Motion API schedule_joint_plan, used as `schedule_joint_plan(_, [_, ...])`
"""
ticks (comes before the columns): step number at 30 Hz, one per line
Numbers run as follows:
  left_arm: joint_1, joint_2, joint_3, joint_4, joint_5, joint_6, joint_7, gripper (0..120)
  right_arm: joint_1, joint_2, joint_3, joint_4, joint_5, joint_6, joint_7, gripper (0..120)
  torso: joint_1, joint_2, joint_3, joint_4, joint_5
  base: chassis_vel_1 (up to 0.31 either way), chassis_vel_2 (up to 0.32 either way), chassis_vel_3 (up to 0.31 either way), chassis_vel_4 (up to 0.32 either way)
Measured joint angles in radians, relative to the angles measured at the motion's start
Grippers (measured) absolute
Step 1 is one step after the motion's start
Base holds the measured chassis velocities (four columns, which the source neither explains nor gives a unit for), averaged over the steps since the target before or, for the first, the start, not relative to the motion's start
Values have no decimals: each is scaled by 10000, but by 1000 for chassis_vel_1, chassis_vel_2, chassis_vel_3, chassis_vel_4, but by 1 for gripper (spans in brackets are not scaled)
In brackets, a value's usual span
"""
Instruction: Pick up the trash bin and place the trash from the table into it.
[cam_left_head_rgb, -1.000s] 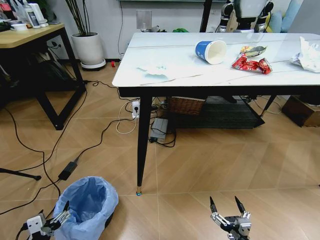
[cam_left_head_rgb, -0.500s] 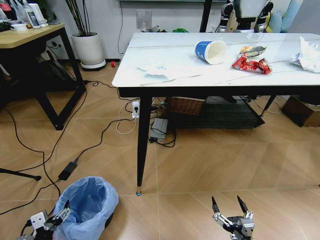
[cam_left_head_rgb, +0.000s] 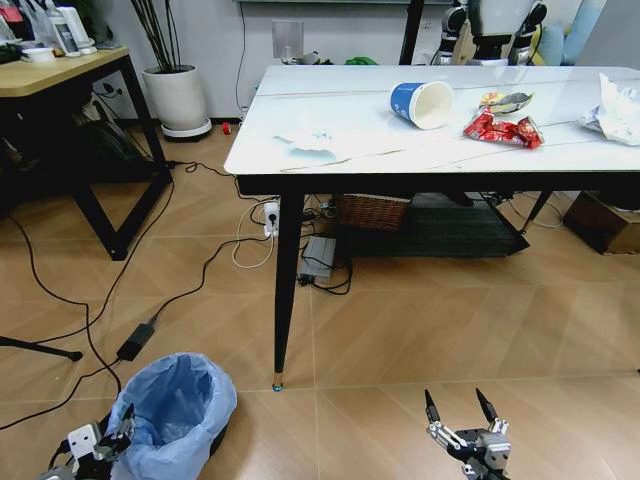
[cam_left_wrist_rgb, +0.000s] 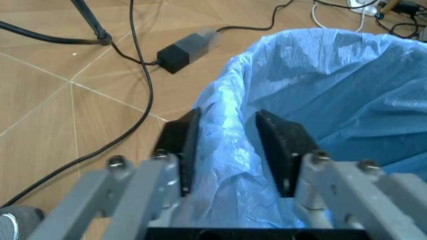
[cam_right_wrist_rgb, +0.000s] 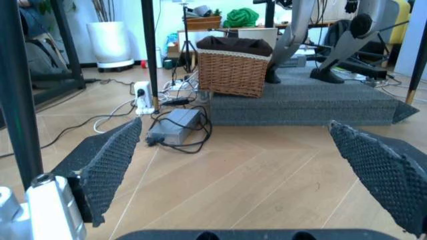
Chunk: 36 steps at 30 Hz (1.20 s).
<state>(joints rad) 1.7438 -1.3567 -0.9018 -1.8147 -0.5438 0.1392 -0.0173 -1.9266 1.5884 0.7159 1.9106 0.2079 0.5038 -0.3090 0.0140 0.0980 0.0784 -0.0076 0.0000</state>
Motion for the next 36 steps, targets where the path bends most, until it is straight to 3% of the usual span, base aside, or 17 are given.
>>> schedule_joint_plan(5, [-29,-1,20,44,0,99,-1,12,-13,-38,12,59,26,-51,3,100,0,3,2,0,0,0,0,0,0])
schedule_joint_plan(10, [-51,-20,39,95,4,108,15,0,0,-73,29,85,51,-105,7,100,0,5,2,-1,2,0,0,0,0])
schedule_joint_plan(23, [4,-29,70,86,-35,90,18,0,49,-99,49,86,69,-161,16,100,1,7,4,0,1,0,0,0,0])
schedule_joint_plan(36, [948,-70,160,-1169,-271,142,121,0,101,-106,45,13,61,-164,24,100,2,7,6,0,-3,0,0,0,0])
